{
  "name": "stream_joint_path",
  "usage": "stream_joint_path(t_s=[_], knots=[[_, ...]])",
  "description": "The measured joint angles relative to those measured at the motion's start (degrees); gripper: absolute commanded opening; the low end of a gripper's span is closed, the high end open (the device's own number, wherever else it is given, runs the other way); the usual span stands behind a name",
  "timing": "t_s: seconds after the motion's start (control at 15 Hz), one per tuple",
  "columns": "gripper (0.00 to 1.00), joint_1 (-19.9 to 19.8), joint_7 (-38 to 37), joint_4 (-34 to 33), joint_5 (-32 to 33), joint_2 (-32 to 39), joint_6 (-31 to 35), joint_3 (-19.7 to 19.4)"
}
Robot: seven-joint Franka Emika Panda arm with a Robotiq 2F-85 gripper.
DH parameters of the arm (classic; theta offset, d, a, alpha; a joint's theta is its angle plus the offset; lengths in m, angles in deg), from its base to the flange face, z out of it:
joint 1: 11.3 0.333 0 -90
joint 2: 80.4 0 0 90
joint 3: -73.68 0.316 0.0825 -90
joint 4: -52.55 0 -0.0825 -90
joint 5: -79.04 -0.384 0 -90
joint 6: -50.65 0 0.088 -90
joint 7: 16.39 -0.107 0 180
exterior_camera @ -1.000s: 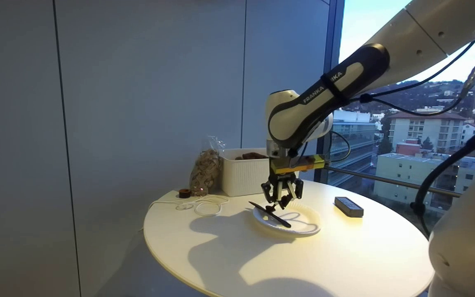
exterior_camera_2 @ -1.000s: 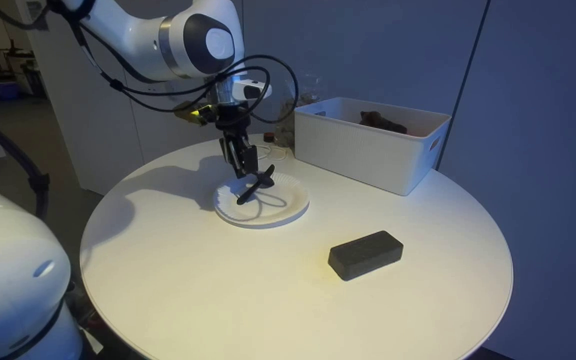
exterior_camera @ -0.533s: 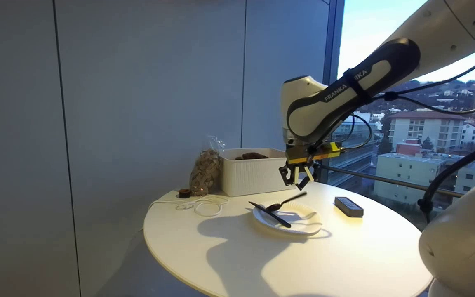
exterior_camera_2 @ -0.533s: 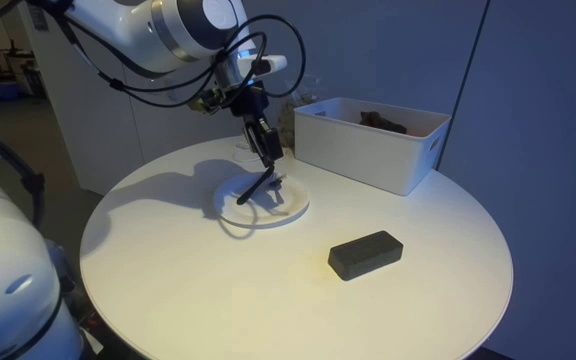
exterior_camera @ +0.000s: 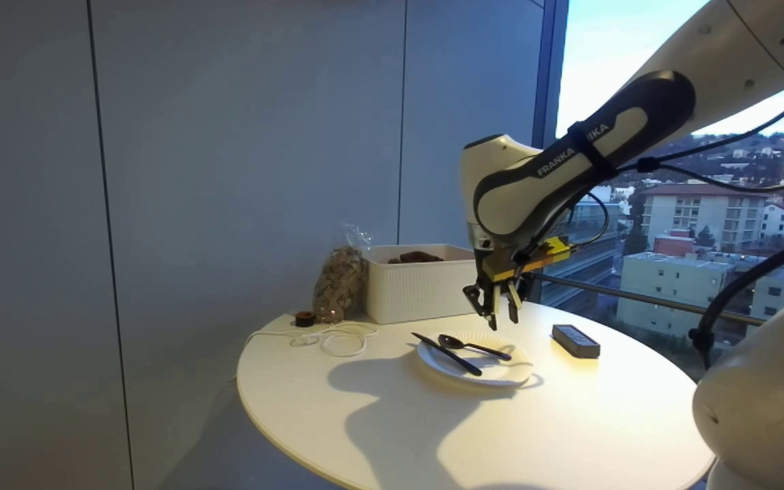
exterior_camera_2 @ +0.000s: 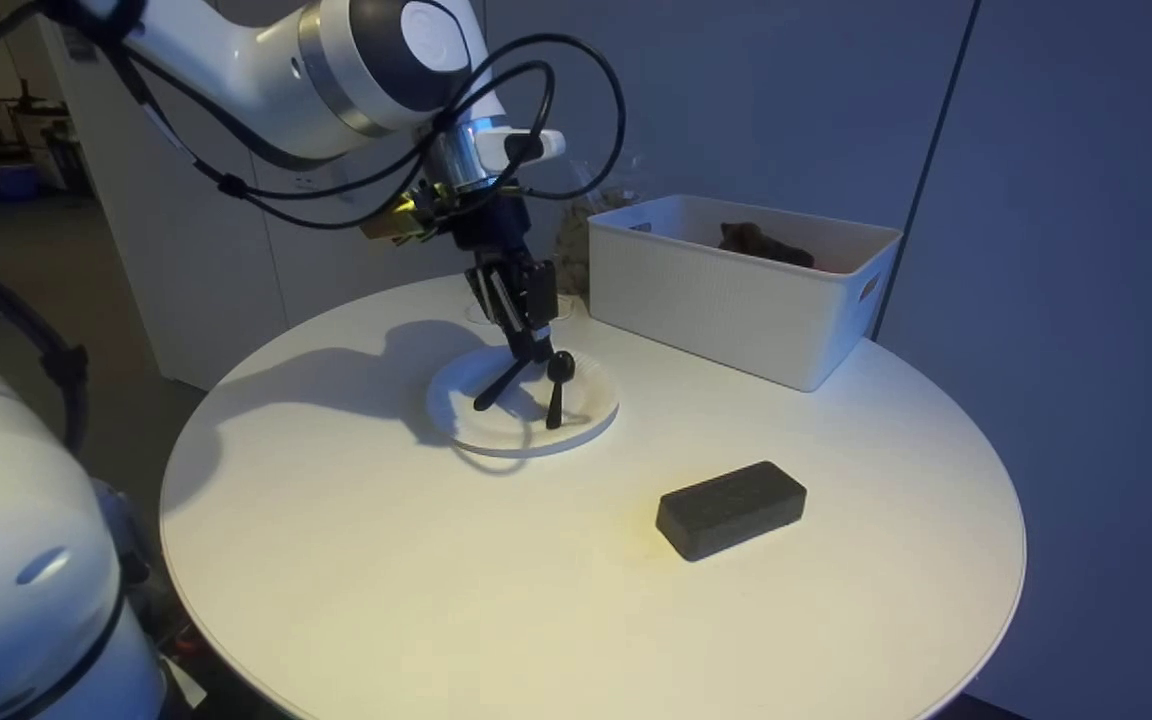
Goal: Put the spoon on the right side of the table then put the knife on the left.
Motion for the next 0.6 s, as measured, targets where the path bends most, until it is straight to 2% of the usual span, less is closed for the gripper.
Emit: stream_joint_path(t_s=[0.2, 0.6], knots=[[0.99, 0.1, 3.7, -0.2, 3.4, 2.3, 1.5, 0.4], [1.00, 2.7, 20.9, -0.6, 1.8, 8.7, 11.4, -3.7]])
